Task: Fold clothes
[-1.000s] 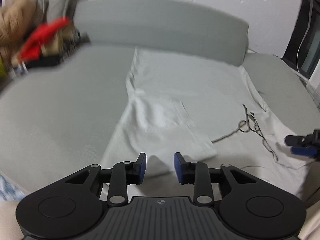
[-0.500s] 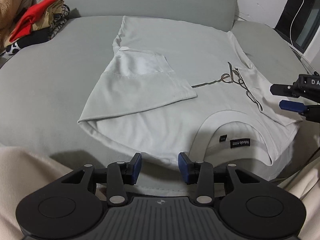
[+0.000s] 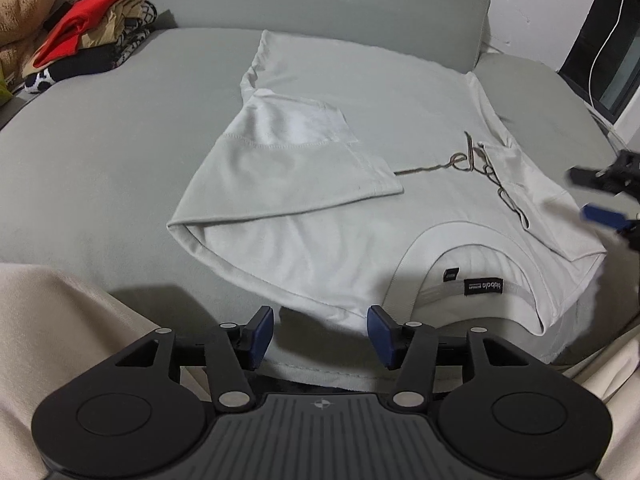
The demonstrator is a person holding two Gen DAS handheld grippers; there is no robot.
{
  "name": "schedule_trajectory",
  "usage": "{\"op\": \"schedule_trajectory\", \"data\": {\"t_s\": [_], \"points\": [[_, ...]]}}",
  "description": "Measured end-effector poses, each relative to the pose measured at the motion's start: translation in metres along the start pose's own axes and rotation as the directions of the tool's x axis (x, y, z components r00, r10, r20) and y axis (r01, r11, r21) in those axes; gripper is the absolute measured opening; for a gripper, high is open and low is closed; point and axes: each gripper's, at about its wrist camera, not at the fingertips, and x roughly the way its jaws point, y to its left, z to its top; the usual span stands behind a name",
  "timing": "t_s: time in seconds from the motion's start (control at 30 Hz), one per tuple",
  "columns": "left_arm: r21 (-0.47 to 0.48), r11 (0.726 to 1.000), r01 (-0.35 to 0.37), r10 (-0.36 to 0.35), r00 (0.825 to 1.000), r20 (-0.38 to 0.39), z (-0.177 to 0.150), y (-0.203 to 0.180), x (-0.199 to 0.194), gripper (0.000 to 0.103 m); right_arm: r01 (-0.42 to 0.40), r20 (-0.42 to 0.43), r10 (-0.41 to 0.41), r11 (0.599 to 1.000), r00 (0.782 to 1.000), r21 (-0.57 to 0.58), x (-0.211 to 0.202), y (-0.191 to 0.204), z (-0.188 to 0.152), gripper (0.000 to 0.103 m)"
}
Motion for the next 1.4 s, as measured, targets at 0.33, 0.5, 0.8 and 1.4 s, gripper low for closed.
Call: {"op": "schedule_trajectory", "data": {"t_s": [0.33,0.5,0.8,1.4], "points": [[0.111,0.993,-0.05,0.034,0.989,0.141,0.013,-0.022,0.021,0.031,0.078,-0.299,-0.132,0.979,0.945,-0.186,0.046,0.009,-0.023,0.035],[0.189,0.98,-0.067,0.048,0.994,0.103,0.003,-0.031,0.018,0.031,0.146,-0.31,-0.241,0.943,0.92,-0.298,0.039,0.019,-0.039,0.038],[0.11,0.993,0.037,-0.044,0.997,0.058,-0.01,-0.011,-0.011,0.031,0.129,-0.26,-0.176,0.974,0.949,-0.187,-0.002,0.006,-0.056,0.038],[0.233,0.964,0.126,-0.066,0.966,-0.249,-0.045,-0.043,0.032,0.034,-0.046,-0.578,-0.118,0.964,0.807,-0.26,0.028,0.04,-0.128,0.04]]}}
